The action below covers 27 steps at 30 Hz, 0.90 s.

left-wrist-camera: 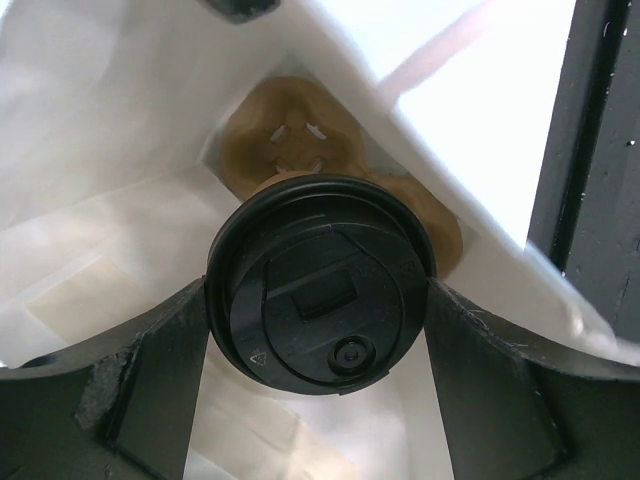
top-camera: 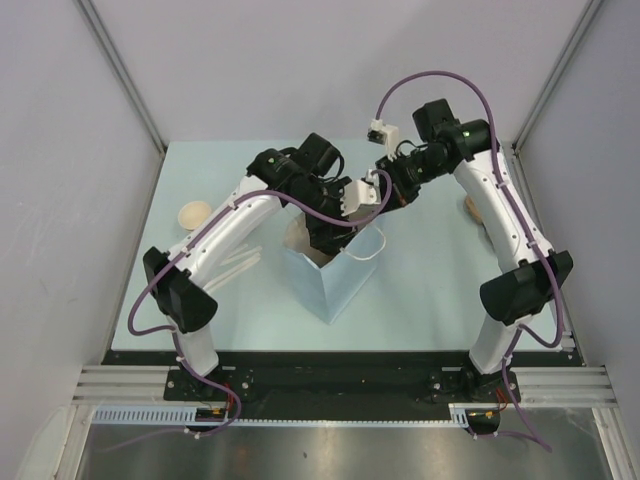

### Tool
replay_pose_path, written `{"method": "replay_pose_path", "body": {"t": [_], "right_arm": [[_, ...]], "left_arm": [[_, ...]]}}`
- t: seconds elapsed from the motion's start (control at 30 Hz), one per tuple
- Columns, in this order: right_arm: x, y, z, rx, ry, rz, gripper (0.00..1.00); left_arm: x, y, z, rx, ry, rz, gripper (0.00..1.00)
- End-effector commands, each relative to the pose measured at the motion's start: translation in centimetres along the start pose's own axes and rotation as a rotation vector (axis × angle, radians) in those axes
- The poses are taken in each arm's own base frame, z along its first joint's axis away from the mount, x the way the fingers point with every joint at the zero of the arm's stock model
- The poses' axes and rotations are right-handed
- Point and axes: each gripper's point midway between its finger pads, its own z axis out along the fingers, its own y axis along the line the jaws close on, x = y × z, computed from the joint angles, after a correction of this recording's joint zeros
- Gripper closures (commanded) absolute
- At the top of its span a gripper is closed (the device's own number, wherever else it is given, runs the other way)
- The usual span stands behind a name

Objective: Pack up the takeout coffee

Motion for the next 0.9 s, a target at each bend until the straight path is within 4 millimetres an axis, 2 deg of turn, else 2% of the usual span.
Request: {"method": "replay_pose_path", "body": {"t": [0.0, 0.03, 0.07, 0.1, 0.17, 0.2, 0.23, 0.3, 0.47, 0.6, 0.67, 0.7, 0.77, 0.87], "right_arm": [[-2.1, 2.0, -3.6, -0.026, -0.061, 0.038, 0.77], [-2.9, 1.6, -3.9, -0.016, -0.08, 0.03, 0.65], [-3.8, 1.2, -4.0, -0.001, -0.098, 0.009, 0.59], [-4.9, 0.8, -4.6, 0.042, -0.126, -0.03, 0.55], [-5.4, -0.6, -3.7, 0.077, -0.116, -0.059, 0.5], [-5.0, -1.8, -3.2, 0.119, -0.091, -0.059, 0.48], [-4.9, -1.9, -2.5, 0.131, -0.073, -0.079, 0.43], [-4.5, -3.0, -1.6, 0.188, -0.031, -0.124, 0.4], [-3.1, -3.1, 0.8, 0.219, 0.067, -0.193, 0.35], [-2.3, -4.2, 2.0, 0.249, 0.108, -0.19, 0.4], [-1.6, -4.8, 2.4, 0.252, 0.134, -0.17, 0.48], [-1.5, -4.8, 2.3, 0.248, 0.133, -0.151, 0.74], [-1.1, -4.6, 2.0, 0.226, 0.136, -0.104, 1.0], [-0.6, -3.2, 1.0, 0.18, 0.126, -0.035, 1.0]], "left_arm": [[-1.4, -0.7, -2.0, -0.009, -0.068, 0.026, 0.67], [-1.4, -0.7, -1.9, -0.01, -0.066, 0.029, 0.67], [-1.2, -0.8, -1.7, -0.008, -0.061, 0.031, 0.67], [-1.3, -1.0, -1.7, -0.007, -0.06, 0.036, 0.67], [-1.3, -1.1, -1.7, -0.007, -0.059, 0.034, 0.67], [-1.3, -1.1, -1.7, -0.007, -0.06, 0.034, 0.67], [-1.3, -1.1, -1.7, -0.008, -0.059, 0.031, 0.67], [-1.2, -1.1, -1.7, -0.009, -0.056, 0.028, 0.67], [-1.0, -1.2, -1.4, -0.004, -0.047, 0.011, 0.67], [-0.5, -1.6, -1.5, 0.007, -0.034, -0.001, 0.67], [0.1, -2.0, -1.4, 0.009, -0.025, -0.008, 0.67], [0.5, -2.0, -1.3, 0.006, -0.014, -0.01, 0.67], [1.3, -1.3, -1.5, -0.039, -0.002, -0.019, 0.68], [1.4, -0.2, -2.0, -0.085, 0.002, -0.032, 0.69]]}}
